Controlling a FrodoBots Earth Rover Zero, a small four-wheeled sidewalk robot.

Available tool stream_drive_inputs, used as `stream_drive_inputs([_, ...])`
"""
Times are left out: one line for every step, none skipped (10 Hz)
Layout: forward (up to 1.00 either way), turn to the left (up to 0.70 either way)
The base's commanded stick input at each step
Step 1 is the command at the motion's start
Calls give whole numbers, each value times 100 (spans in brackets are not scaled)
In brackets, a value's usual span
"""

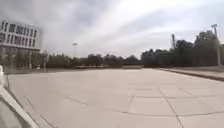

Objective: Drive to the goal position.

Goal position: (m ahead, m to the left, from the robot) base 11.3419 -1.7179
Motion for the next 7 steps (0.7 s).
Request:
stream_drive_inputs([70,11])
stream_drive_inputs([70,12])
stream_drive_inputs([70,12])
stream_drive_inputs([70,12])
stream_drive_inputs([70,12])
stream_drive_inputs([70,13])
stream_drive_inputs([70,12])
